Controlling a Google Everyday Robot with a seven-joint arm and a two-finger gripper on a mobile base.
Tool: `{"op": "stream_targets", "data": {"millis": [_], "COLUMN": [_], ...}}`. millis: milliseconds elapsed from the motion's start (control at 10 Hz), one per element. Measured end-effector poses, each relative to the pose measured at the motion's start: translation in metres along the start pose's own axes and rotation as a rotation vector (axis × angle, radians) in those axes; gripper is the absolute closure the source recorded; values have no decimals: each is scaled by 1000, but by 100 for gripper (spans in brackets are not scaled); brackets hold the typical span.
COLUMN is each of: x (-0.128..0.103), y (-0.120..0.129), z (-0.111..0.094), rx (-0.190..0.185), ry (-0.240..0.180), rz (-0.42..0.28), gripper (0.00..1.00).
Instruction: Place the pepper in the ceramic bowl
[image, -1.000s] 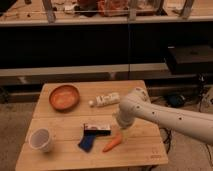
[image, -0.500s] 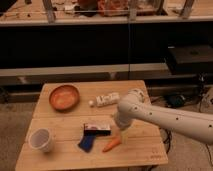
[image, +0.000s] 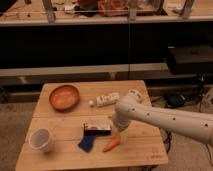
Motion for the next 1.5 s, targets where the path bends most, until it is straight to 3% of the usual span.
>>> {"op": "stream_targets", "data": {"millis": [1500], "x": [-16], "y": [3], "z": [19], "rx": [0], "ry": [-7], "rz": [-187], "gripper": [20]}}
